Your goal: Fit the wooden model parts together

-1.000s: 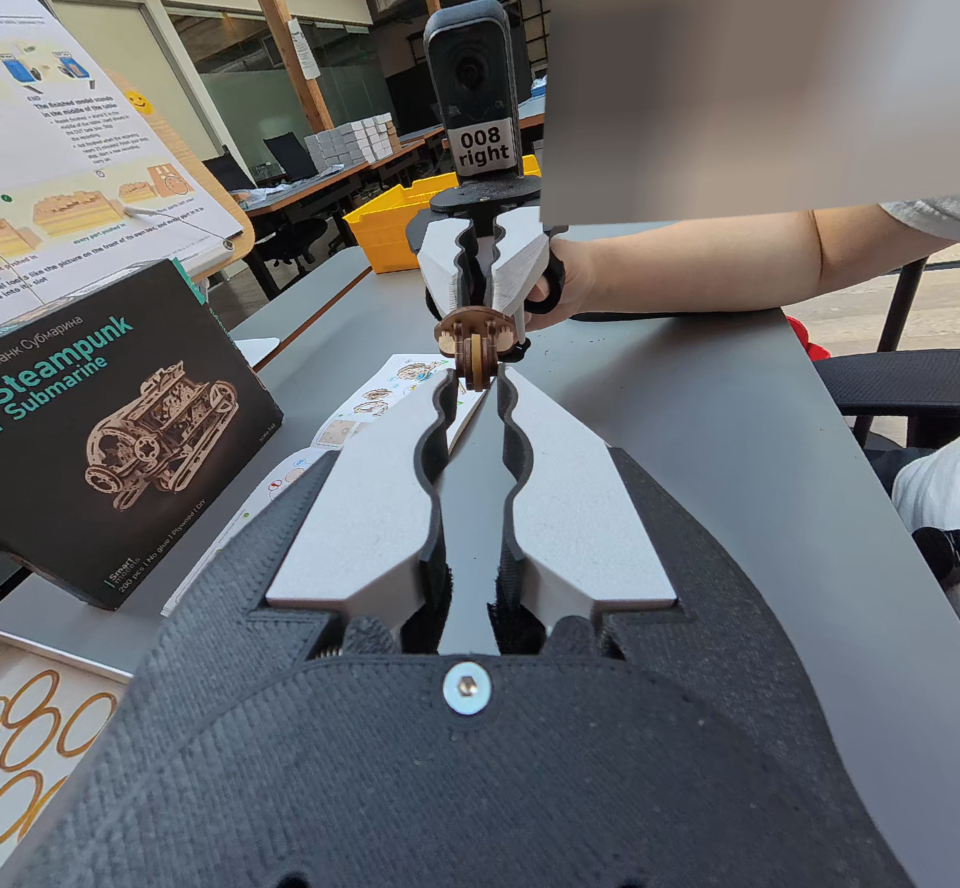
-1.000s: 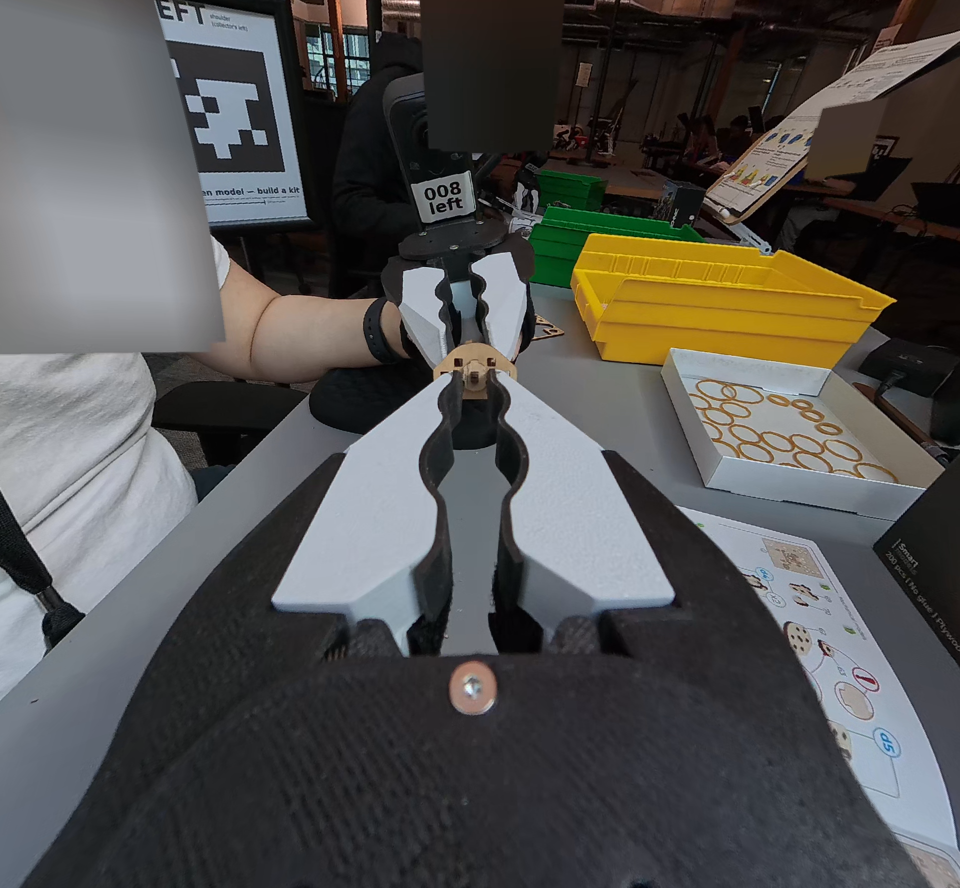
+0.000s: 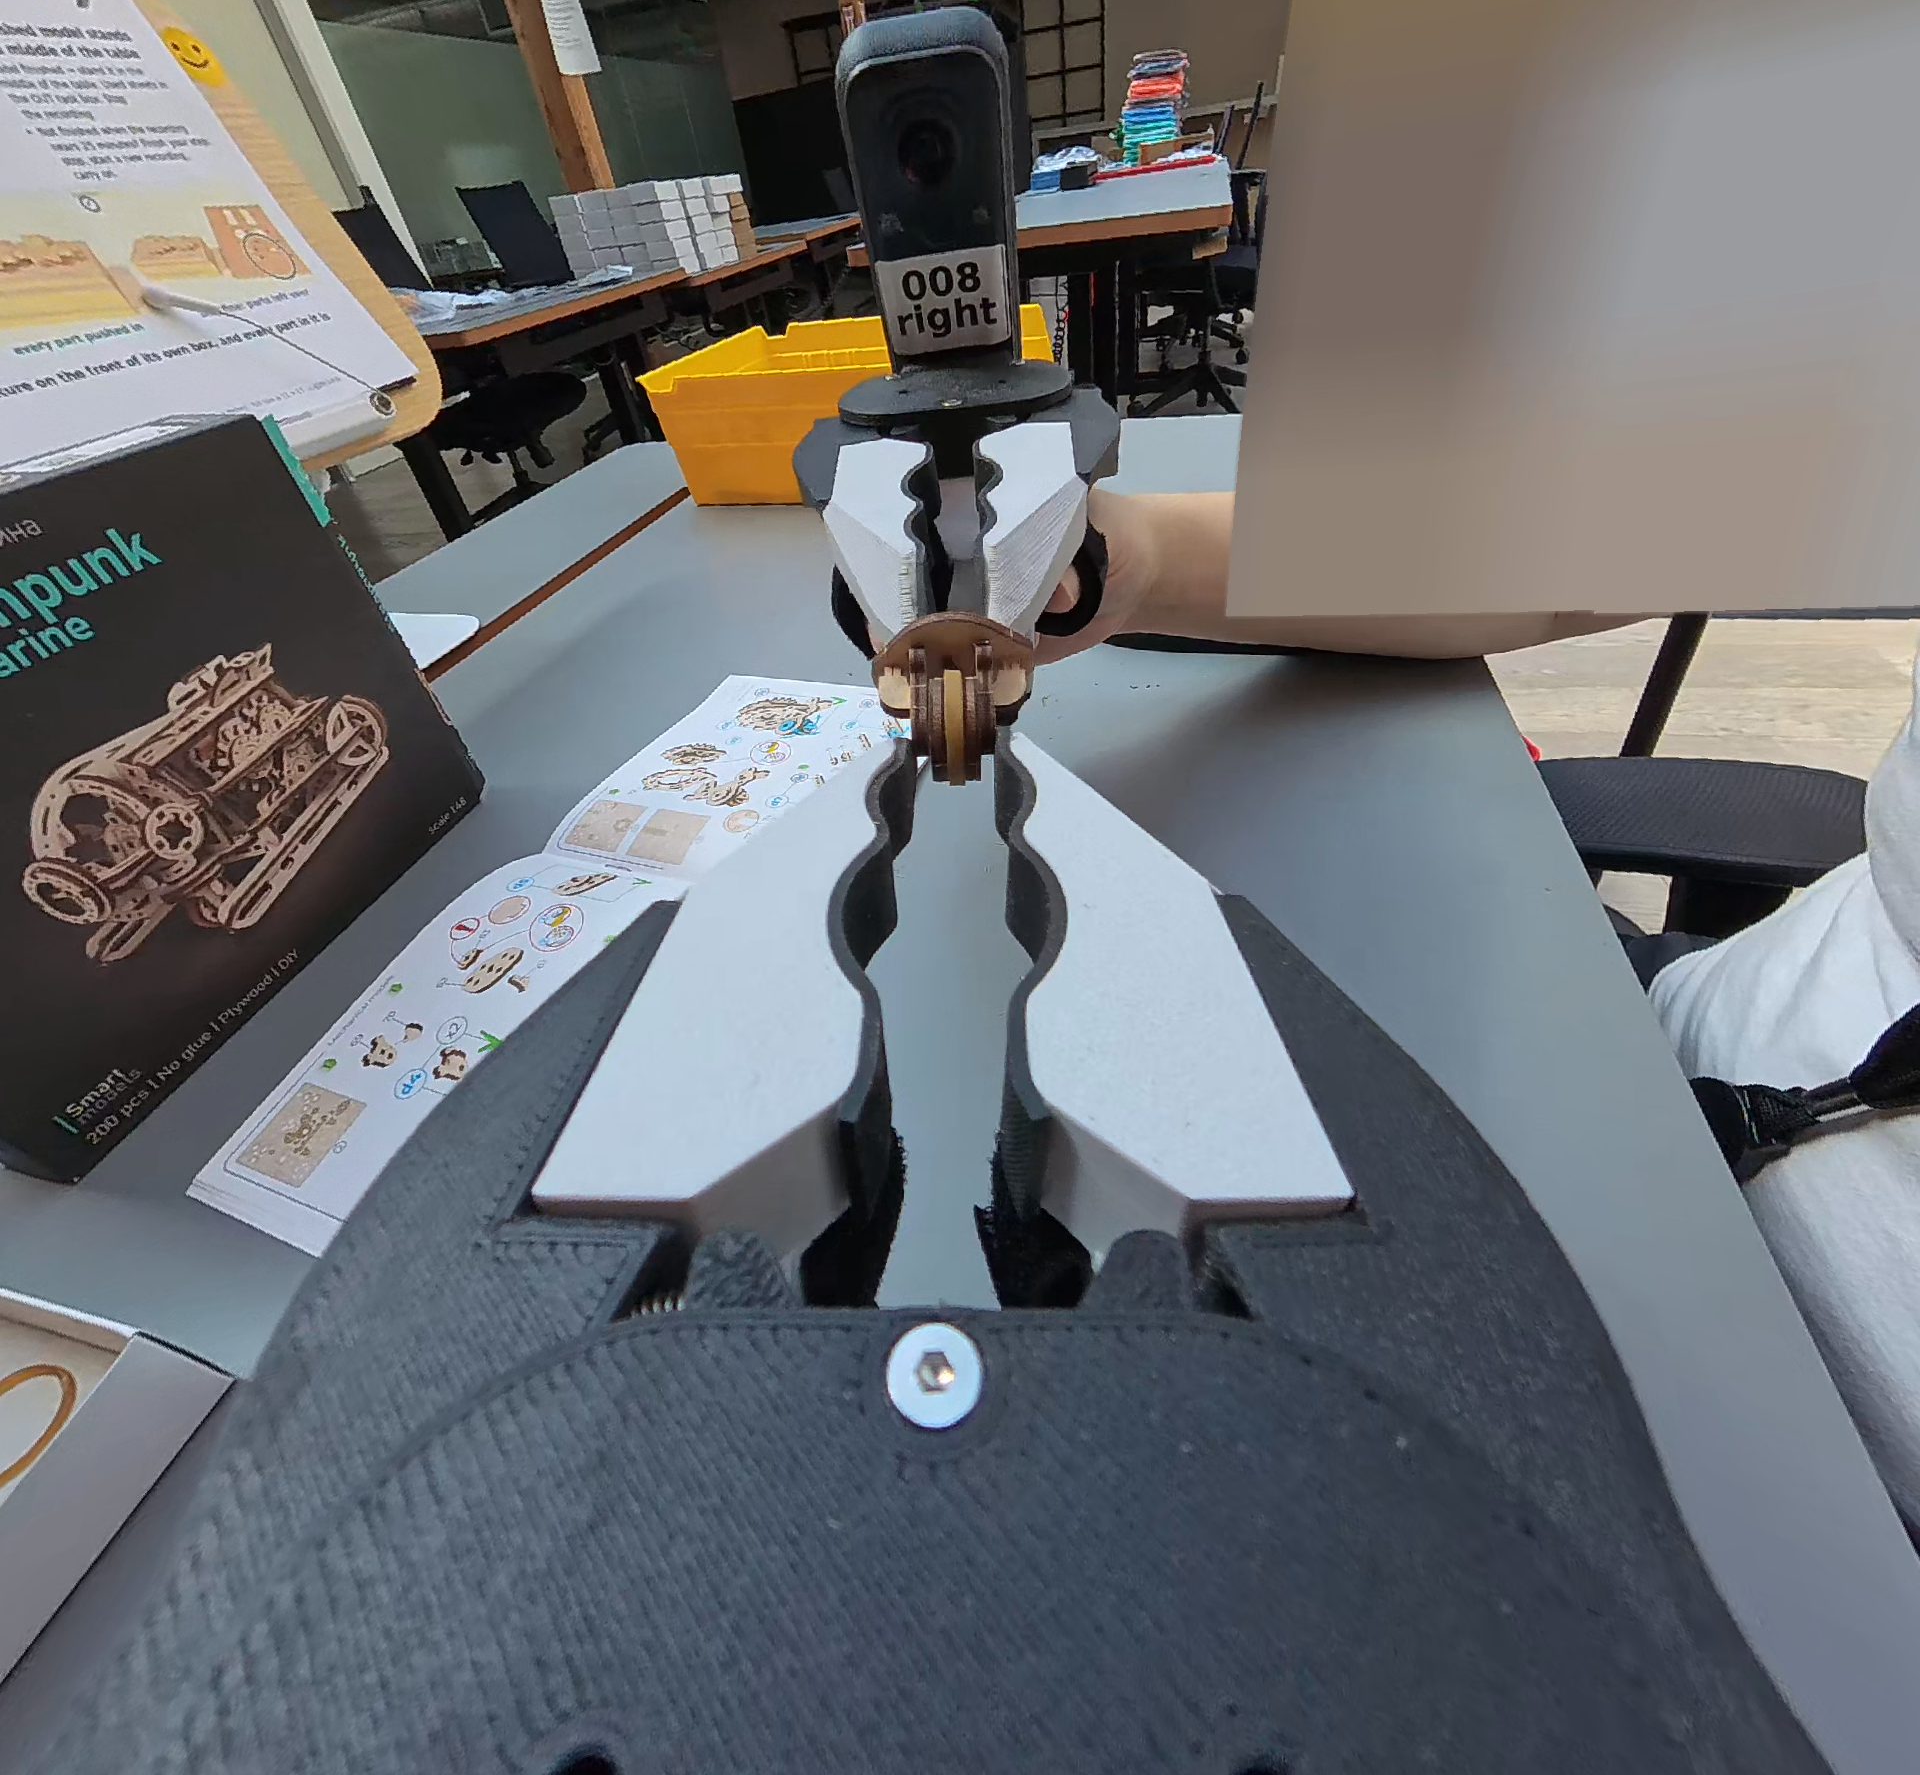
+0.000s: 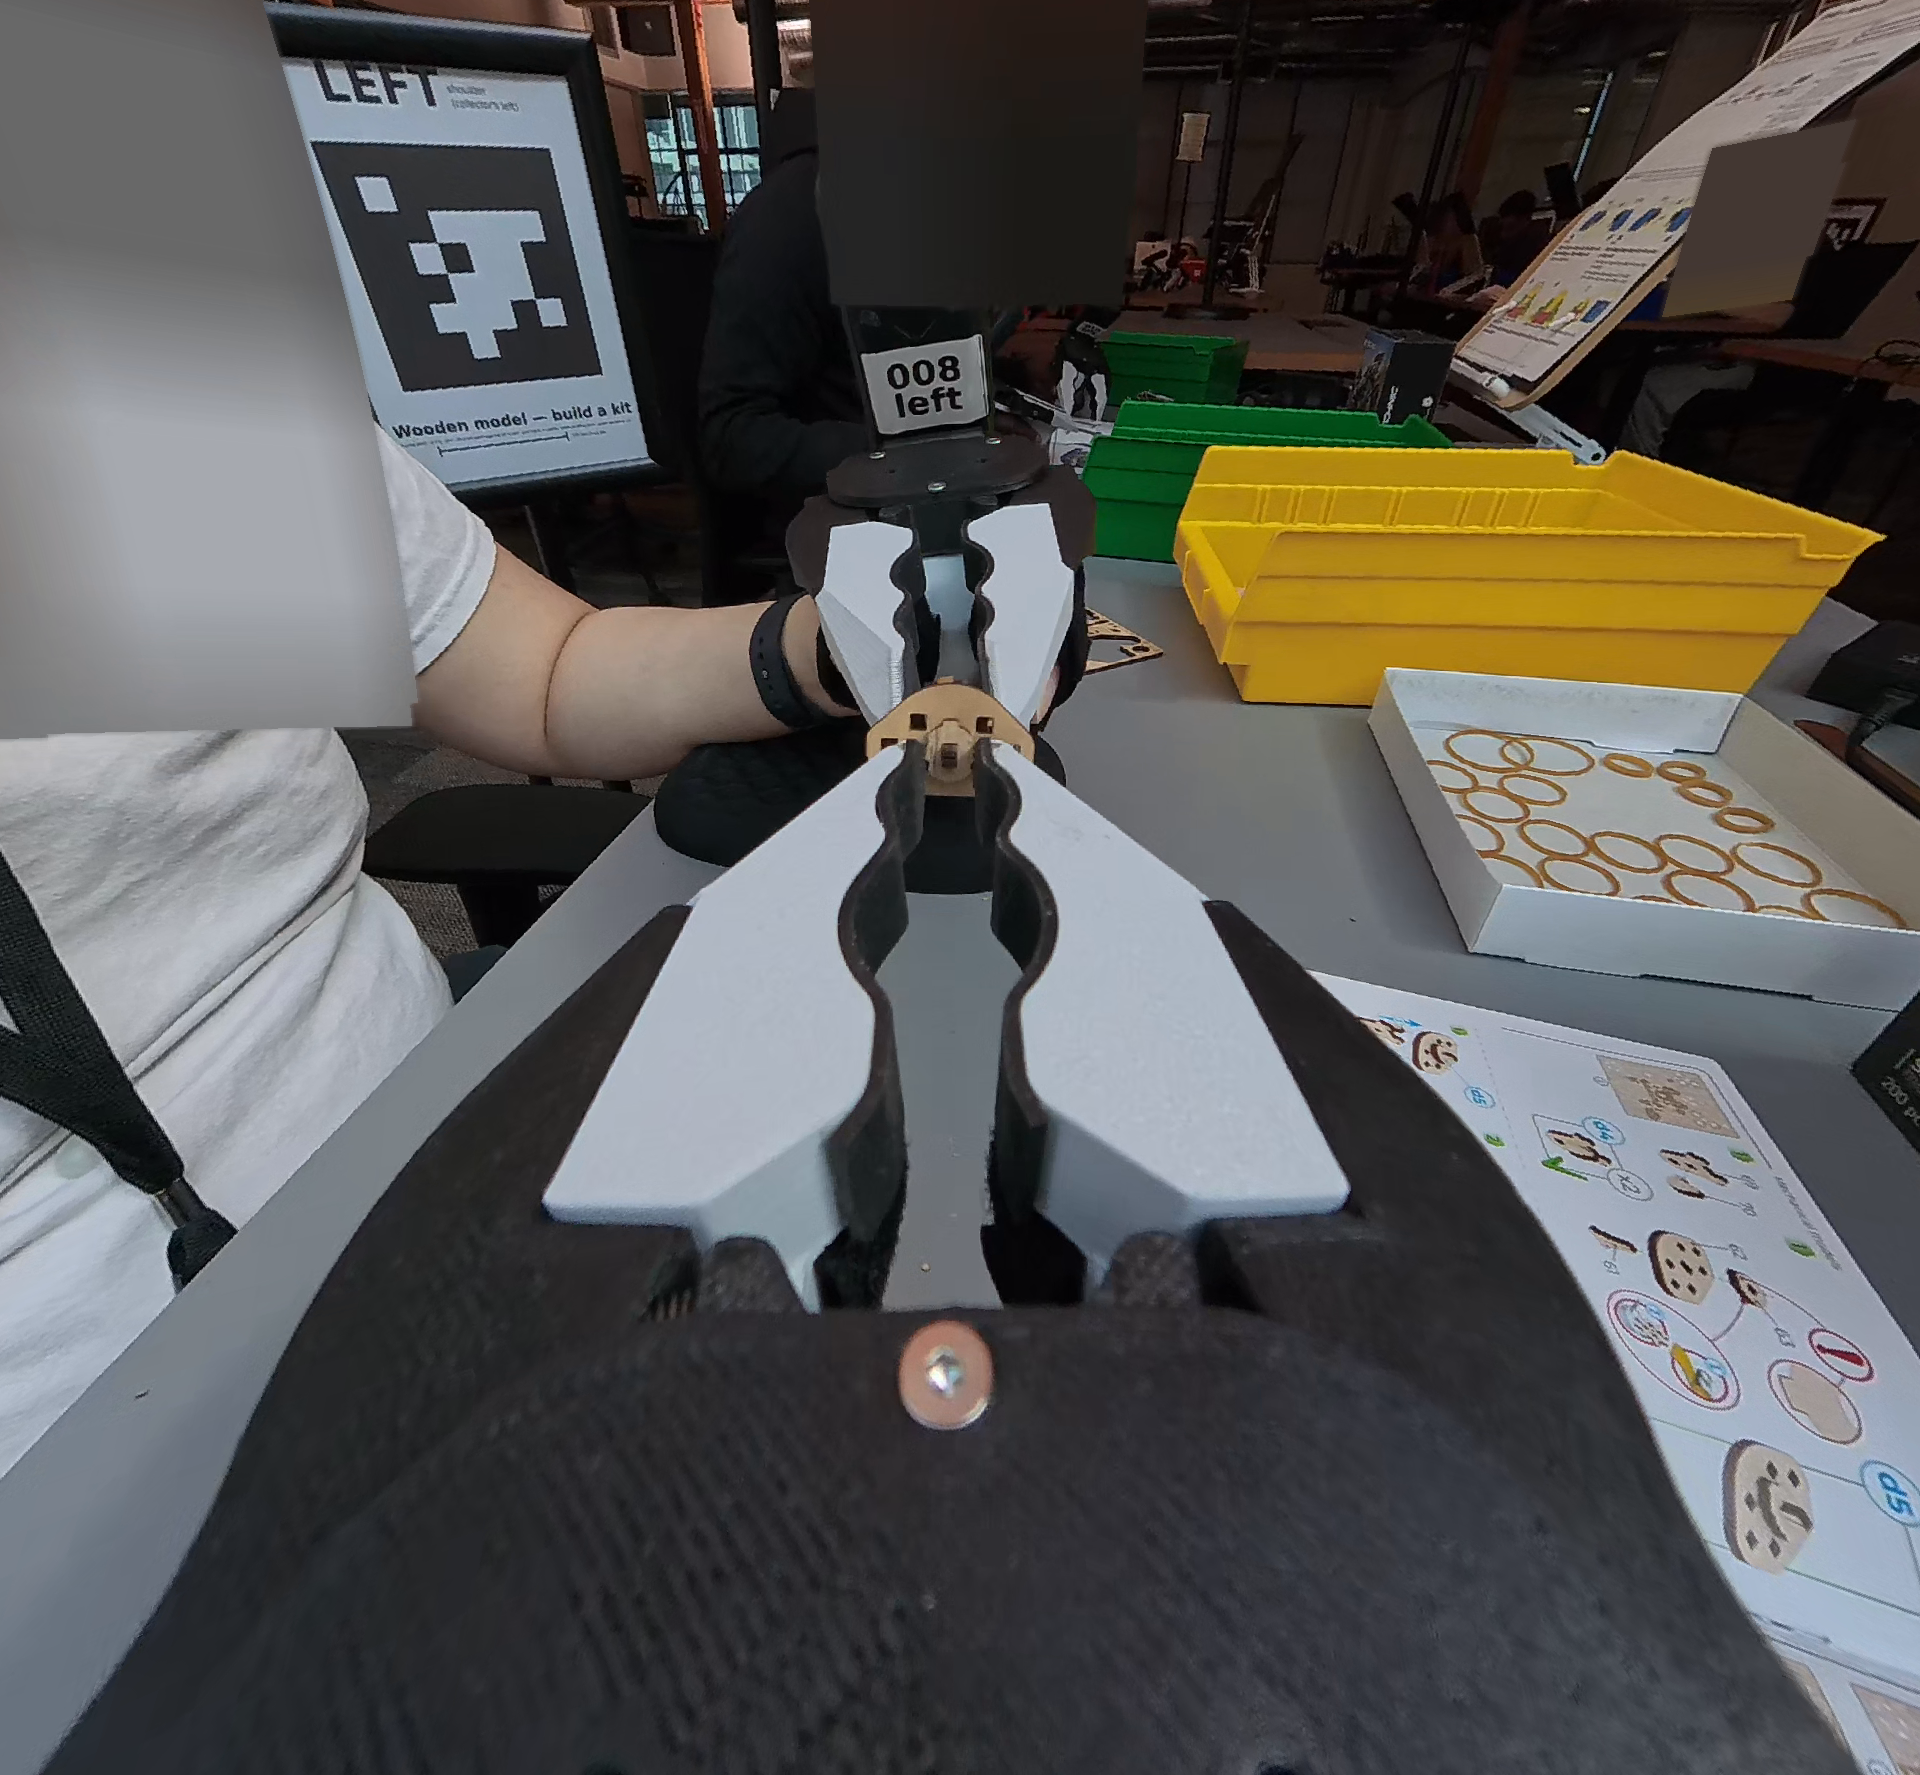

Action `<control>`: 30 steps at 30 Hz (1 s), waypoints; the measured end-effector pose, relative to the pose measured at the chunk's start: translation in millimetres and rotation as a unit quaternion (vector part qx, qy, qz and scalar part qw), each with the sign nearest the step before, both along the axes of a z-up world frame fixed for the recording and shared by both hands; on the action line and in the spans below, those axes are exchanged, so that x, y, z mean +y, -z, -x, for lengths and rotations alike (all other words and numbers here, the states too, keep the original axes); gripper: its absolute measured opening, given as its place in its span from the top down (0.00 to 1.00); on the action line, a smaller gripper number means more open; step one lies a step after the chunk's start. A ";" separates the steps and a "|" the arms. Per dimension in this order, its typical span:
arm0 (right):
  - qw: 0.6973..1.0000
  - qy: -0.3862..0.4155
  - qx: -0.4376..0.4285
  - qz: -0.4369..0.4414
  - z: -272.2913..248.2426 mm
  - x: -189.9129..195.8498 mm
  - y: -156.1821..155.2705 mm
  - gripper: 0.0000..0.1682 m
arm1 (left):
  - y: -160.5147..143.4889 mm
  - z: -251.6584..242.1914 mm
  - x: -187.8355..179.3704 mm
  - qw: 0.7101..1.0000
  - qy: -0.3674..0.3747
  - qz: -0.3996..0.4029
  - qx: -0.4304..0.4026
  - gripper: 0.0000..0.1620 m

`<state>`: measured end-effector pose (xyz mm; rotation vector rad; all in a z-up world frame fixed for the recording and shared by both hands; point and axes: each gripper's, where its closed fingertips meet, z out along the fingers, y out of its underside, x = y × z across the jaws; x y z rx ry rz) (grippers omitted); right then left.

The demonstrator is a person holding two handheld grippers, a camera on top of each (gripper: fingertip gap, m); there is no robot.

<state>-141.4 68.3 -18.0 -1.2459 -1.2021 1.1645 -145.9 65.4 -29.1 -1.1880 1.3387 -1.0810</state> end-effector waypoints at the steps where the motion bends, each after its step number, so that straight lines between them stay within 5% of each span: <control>1: 1.000 -0.001 -0.003 -0.002 0.2 -0.6 0.6 0.95 | 0.4 0.3 -0.7 1.000 0.003 -0.001 0.002 0.92; 30: 0.997 -0.047 0.049 0.043 0.0 -3.6 -1.8 0.95 | 2.5 0.2 -5.7 1.000 0.013 0.013 0.020 0.92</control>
